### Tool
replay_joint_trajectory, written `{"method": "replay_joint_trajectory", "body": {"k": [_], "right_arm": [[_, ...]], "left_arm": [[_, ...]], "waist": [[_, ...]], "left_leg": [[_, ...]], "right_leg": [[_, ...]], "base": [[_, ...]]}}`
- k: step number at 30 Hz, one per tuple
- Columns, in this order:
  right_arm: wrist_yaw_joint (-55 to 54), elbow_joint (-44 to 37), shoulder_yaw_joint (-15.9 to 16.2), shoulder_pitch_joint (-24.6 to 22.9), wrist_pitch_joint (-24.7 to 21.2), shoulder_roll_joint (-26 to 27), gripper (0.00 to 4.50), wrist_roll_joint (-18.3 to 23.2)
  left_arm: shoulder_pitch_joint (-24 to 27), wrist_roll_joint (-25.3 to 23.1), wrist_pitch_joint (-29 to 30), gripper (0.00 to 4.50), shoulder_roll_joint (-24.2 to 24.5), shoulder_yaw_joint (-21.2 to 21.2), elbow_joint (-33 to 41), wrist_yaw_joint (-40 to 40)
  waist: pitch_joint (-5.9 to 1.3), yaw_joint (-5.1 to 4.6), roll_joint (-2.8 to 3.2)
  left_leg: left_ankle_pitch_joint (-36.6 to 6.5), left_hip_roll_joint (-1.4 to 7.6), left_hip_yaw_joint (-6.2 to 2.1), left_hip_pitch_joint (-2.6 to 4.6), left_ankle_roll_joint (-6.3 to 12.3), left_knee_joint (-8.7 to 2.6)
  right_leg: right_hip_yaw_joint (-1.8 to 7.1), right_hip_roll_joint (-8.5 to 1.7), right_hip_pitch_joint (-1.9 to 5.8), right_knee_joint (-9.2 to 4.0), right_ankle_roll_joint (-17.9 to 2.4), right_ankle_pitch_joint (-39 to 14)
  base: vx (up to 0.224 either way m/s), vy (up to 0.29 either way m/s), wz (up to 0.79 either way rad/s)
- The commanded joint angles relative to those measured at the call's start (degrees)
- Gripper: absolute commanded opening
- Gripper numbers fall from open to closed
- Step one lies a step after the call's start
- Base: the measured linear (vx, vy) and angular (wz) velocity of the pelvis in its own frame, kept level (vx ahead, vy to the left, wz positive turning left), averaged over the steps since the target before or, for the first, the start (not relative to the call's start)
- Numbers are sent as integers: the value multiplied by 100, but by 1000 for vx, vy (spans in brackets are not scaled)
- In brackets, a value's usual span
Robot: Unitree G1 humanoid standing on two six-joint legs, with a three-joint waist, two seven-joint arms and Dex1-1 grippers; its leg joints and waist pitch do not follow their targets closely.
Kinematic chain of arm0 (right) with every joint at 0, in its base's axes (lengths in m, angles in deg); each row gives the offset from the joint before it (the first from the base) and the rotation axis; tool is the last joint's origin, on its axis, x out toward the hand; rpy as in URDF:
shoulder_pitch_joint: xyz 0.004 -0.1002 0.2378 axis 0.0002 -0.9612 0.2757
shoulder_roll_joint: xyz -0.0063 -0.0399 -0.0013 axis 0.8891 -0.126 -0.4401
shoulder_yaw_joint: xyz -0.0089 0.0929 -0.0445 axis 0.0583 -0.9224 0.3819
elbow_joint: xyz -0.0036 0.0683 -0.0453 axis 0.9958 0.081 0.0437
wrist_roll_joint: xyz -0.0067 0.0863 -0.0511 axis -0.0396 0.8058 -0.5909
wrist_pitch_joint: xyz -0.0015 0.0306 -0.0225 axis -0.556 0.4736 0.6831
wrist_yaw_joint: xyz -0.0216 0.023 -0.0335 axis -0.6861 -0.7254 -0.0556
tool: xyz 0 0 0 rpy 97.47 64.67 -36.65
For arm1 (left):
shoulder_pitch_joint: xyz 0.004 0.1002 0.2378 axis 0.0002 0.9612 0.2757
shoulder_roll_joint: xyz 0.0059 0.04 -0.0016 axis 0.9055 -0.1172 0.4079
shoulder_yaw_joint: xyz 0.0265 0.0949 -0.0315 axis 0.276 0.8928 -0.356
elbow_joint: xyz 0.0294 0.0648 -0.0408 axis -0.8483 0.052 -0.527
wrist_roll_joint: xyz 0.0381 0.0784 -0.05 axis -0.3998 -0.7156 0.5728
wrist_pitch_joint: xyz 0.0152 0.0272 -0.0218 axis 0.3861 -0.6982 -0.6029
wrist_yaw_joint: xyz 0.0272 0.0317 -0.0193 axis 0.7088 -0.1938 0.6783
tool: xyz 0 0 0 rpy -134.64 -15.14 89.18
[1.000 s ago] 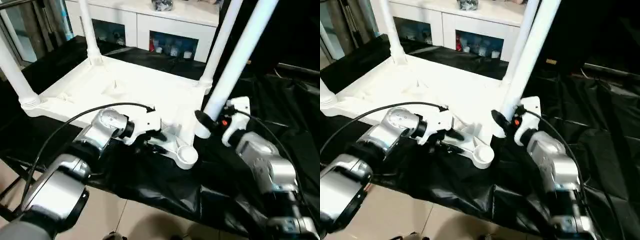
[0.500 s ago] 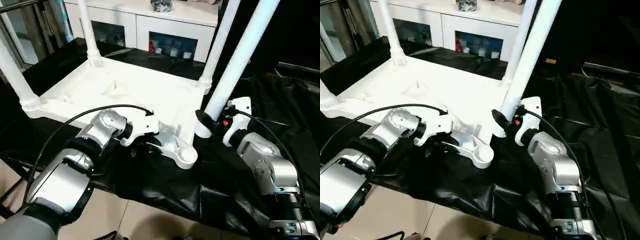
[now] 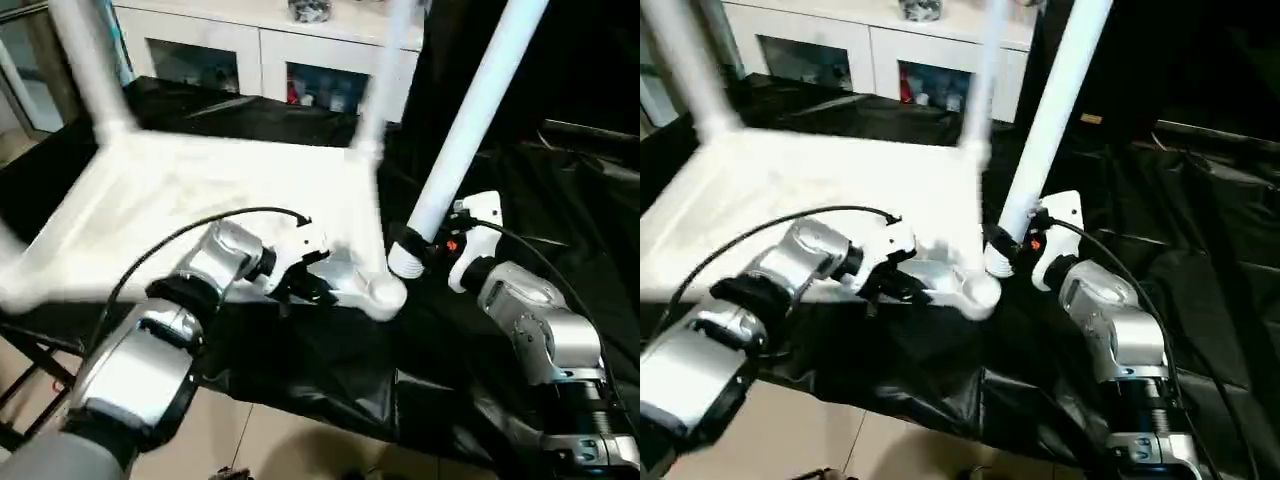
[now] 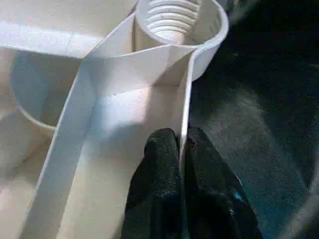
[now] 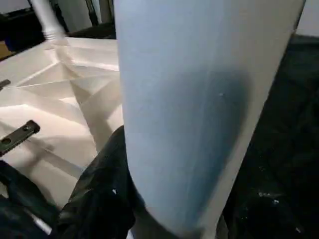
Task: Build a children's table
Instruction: Insert table leg to table base
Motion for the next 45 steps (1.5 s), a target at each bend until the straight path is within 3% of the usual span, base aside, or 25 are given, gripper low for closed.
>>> {"method": "replay_joint_trajectory", "body": {"k": [1, 8, 12, 13, 14, 15, 25, 31, 35, 42, 44, 45], "right_arm": [[33, 28, 78, 148, -83, -28, 191, 53], [143, 217, 195, 238, -39, 16, 191, -54], [147, 449, 253, 329, 98, 46, 191, -135], [145, 561, 271, 375, 162, 51, 191, -163], [150, 637, 284, 409, 197, 56, 191, -179], [157, 731, 308, 452, 241, 61, 191, -206], [303, 1147, 423, 629, 491, 106, 191, -340], [429, 1303, 489, 717, 464, 96, 191, -353], [485, 1401, 480, 741, 492, 126, 191, -338], [613, 1690, 130, 569, 708, 218, 191, -67], [694, 1687, -6, 370, 787, 269, 191, 83], [694, 1687, -6, 370, 787, 269, 191, 83]], "left_arm": [[395, -12, 273, 0, 16, -102, 300, -427], [828, 14, 586, 0, -81, -220, 920, -919], [1041, 226, 636, 0, -167, -422, 1330, -1000], [1115, 246, 597, 0, -173, -442, 1433, -1021], [1153, 251, 502, 0, -173, -440, 1461, -1003], [1211, 246, 414, 0, -161, -431, 1513, -973], [1254, -12, 460, 0, 74, -316, 1584, -945], [1256, -255, 485, 0, 230, -22, 1609, -739], [1233, -224, 525, 0, 216, -41, 1649, -718], [1172, -59, 642, 0, 142, -134, 1695, -754], [1158, -42, 679, 0, 144, -145, 1703, -710], [1158, -42, 679, 0, 144, -145, 1703, -710]], "waist": [[-438, 76, -24], [-422, 50, -44], [-441, 39, -54], [-448, 32, -98], [-445, 41, -69], [-448, 39, -96], [-437, 18, -82], [-430, 0, -73], [-431, -7, -72], [-437, -3, -61], [-442, 12, -15], [-444, 9, -30]], "left_leg": [[-1114, 190, -123, 53, 249, -354], [-1254, 185, -131, 68, 191, -364], [-1204, 188, -129, 58, 217, -366], [-1181, 193, -121, 57, 228, -360], [-1155, 190, -122, 57, 246, -363], [-1147, 187, -114, 56, 259, -362], [-1225, 188, -133, 39, 215, -379], [-1291, 197, -137, 59, 185, -393], [-1344, 198, -132, 68, 160, -389], [-1446, 203, -134, 77, 138, -389], [-1411, 216, -143, 73, 141, -405], [-1430, 214, -134, 76, 147, -402]], "right_leg": [[245, -481, 361, -464, -1066, -1999], [233, -479, 317, -530, -783, -2606], [234, -483, 311, -523, -813, -2448], [234, -484, 310, -514, -839, -2391], [239, -486, 302, -512, -847, -2368], [238, -478, 299, -516, -833, -2353], [230, -495, 293, -536, -655, -2643], [235, -479, 278, -540, -670, -2595], [238, -480, 273, -534, -760, -2497], [240, -489, 271, -549, -791, -2519], [241, -478, 280, -518, -875, -2272], [243, -477, 277, -529, -883, -2243]], "base": [[0, 0, 0], [0, 0, 0], [0, 0, 0], [0, 0, 0], [0, 0, 0], [0, 0, 0], [0, 0, 0], [0, 0, 0], [0, 0, 0], [0, 0, 0], [0, 0, 0], [0, 0, 0]]}}
